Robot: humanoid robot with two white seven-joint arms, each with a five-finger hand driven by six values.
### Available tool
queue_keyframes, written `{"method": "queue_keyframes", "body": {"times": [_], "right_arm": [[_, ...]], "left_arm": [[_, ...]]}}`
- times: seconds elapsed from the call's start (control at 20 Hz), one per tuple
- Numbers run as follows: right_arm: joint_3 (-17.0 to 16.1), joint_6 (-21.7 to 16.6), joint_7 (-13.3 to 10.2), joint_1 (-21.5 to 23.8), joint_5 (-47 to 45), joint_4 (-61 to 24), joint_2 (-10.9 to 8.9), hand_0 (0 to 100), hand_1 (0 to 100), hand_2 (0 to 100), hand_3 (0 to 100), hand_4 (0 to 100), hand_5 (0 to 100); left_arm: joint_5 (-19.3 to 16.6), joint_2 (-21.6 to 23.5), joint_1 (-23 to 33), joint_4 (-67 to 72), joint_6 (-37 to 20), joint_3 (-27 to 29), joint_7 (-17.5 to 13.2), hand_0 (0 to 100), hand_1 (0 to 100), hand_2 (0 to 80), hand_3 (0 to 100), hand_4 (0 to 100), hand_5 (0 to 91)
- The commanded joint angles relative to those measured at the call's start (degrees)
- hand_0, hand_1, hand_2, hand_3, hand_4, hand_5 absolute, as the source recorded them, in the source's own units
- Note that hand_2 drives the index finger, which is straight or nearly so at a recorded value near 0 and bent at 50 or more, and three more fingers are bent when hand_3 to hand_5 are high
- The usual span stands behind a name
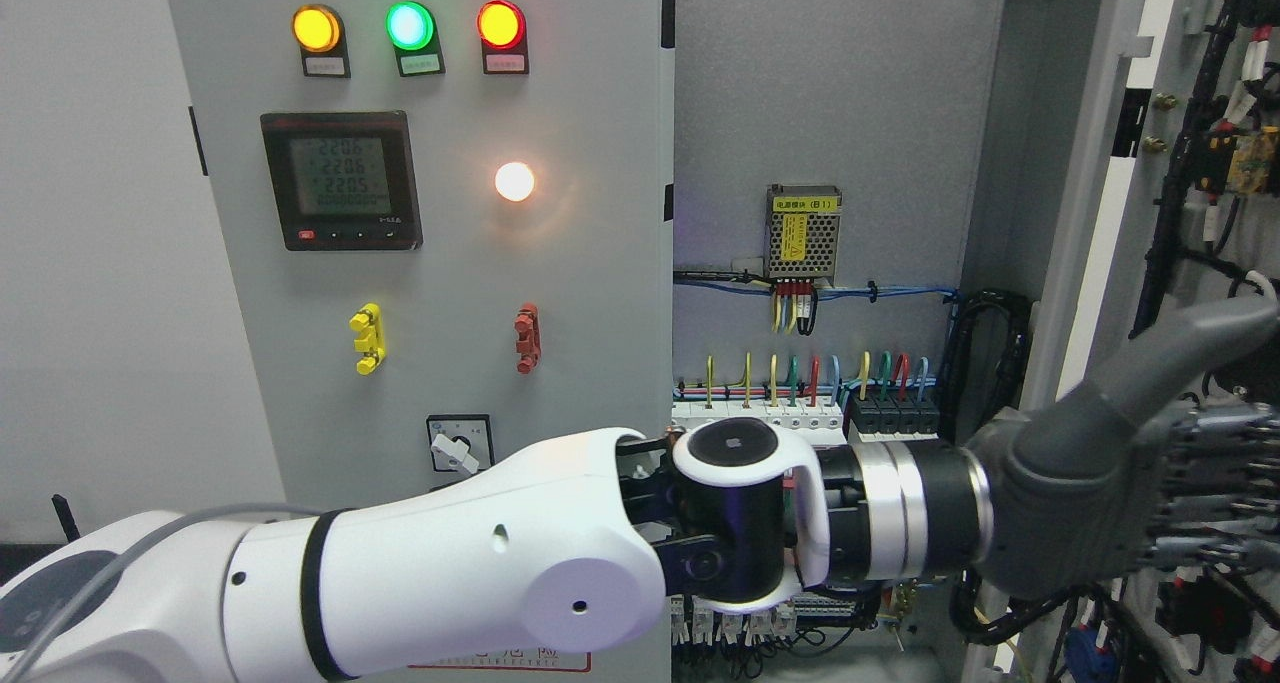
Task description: Open door with both hands
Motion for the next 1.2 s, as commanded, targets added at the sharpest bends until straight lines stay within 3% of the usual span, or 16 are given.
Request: {"method": "queue_keyframes", "body": {"times": [0.0, 0.1, 0.4, 0.7, 0.8, 0.95, 1.15], "right_arm": [[0.0, 0.01, 0.0, 0.0, 0.0, 0.0, 0.0, 11, 0, 0, 0, 0, 0], [0.0, 0.01, 0.0, 0.0, 0.0, 0.0, 0.0, 11, 0, 0, 0, 0, 0], [0.0, 0.01, 0.0, 0.0, 0.0, 0.0, 0.0, 11, 0, 0, 0, 0, 0], [0.0, 0.01, 0.0, 0.0, 0.0, 0.0, 0.0, 11, 0, 0, 0, 0, 0], [0.0, 0.01, 0.0, 0.0, 0.0, 0.0, 0.0, 11, 0, 0, 0, 0, 0], [0.0, 0.01, 0.0, 0.0, 0.0, 0.0, 0.0, 11, 0, 0, 0, 0, 0], [0.0, 0.01, 0.0, 0.0, 0.0, 0.0, 0.0, 11, 0, 0, 0, 0, 0]], "left_arm": [[-0.42, 22.64, 7.38, -8.39, 2.38, 3.66, -4.07, 0, 0, 0.0, 0, 3, 0.0], [-1.47, 27.03, 12.12, -8.66, 4.84, 6.81, -5.74, 0, 0, 0.0, 0, 3, 0.0], [-11.57, 38.55, 32.51, -11.99, 6.43, 18.67, -10.13, 0, 0, 0.0, 0, 3, 0.0], [-12.99, 48.4, 48.85, -12.09, 6.43, 29.84, -12.51, 0, 0, 0.0, 0, 3, 0.0], [-16.57, 49.81, 56.23, -11.65, 6.35, 35.02, -13.13, 0, 0, 0.0, 0, 3, 0.0], [-24.13, 49.38, 72.38, -10.59, 6.34, 46.86, -13.57, 0, 0, 0.0, 0, 3, 0.0], [-29.5, 48.06, 92.53, -8.31, 6.34, 60.68, -16.99, 0, 0, 0.0, 0, 3, 0.0]]}}
